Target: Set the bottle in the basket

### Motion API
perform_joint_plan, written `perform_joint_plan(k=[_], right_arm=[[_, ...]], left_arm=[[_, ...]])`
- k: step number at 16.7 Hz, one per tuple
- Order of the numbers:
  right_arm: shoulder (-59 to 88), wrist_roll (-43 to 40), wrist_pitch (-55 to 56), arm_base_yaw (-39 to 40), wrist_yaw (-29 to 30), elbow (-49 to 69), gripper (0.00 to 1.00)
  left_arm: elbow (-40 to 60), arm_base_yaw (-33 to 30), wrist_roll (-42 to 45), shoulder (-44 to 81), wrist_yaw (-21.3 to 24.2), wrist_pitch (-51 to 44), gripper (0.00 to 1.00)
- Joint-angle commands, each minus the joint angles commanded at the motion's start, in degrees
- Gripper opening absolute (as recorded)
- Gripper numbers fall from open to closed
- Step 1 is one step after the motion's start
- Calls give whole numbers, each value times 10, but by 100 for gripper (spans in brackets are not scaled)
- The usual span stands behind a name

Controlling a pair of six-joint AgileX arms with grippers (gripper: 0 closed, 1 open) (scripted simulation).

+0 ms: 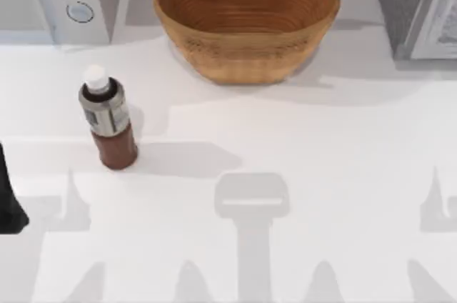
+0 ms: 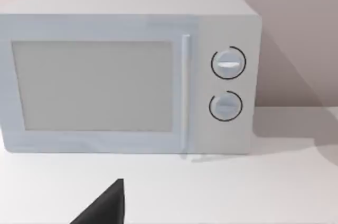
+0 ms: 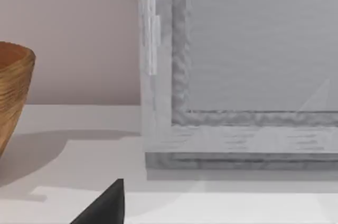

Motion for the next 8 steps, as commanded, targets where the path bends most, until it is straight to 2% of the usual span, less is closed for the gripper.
perform_joint_plan(k=[4, 8], right_arm=[[0, 0, 0, 0, 0, 0, 100], [0, 0, 0, 0, 0, 0, 100]], left_arm=[[5, 0, 2, 18, 14, 17, 100], [26, 9, 11, 126, 84, 111, 100]])
